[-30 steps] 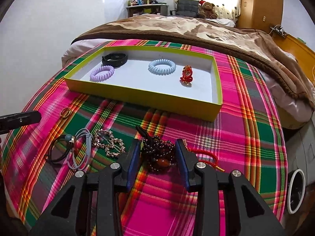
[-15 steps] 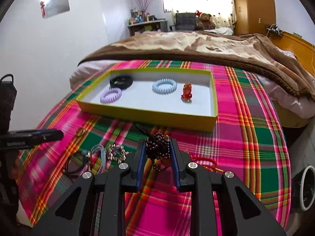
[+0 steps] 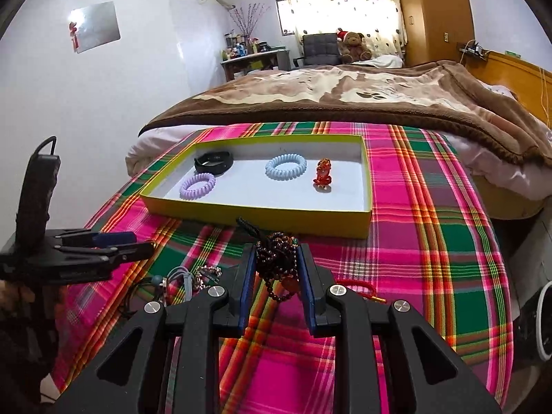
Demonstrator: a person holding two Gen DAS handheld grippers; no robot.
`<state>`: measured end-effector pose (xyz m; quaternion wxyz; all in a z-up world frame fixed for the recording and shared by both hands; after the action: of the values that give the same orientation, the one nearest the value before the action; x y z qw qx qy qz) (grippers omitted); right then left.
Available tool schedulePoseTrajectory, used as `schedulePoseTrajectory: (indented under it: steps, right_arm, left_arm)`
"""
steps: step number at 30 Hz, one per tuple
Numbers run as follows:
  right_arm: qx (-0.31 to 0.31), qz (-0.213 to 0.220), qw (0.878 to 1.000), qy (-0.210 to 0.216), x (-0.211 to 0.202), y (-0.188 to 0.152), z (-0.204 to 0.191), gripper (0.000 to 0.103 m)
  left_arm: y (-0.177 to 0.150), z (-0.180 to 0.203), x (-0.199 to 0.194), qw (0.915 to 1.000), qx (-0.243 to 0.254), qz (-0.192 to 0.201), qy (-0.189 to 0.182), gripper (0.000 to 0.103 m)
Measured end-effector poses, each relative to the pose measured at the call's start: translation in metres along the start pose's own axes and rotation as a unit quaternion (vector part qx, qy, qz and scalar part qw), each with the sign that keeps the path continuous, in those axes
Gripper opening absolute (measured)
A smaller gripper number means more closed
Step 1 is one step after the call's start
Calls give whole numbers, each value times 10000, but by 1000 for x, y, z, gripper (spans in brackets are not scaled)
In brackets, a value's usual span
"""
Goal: Organize jewelry
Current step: 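Grasp the gold ring with the left tool while the right tool lifts the beaded tassel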
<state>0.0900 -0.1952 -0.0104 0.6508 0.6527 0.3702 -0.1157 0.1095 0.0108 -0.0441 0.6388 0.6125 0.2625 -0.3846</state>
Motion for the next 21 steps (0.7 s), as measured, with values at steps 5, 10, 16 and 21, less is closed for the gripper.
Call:
schedulePoseTrajectory:
  steps: [5, 10, 16, 21]
  right_arm:
    - [36, -21, 10000, -33, 0, -1, 2, 25]
    - [68, -11, 10000, -26, -1, -1, 3, 25]
    - [85, -30, 10000, -22, 0, -2, 5, 25]
    - [82, -56, 9999, -32, 1, -2, 4, 25]
  left_arm:
    - [0, 8, 3, 9986, 409, 36, 332, 51]
    - [1, 8, 3, 9989, 395, 29, 246, 51]
    - [-1, 10, 1, 9988, 463, 59, 171, 31]
    - [-1, 14, 0, 9985, 519, 77, 168, 23]
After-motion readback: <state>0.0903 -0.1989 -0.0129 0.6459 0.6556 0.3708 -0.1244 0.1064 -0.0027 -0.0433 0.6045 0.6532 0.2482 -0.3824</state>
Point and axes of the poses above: each gripper's, at about its wrist camera, not at the fingertips, and x roughly the way its jaws point, z to its right, y to its top, the point moved 2 cm from there along x, roughly the way its jaws point, and after that the axes turned 3 degrees about -x, right-handed, at the moved point
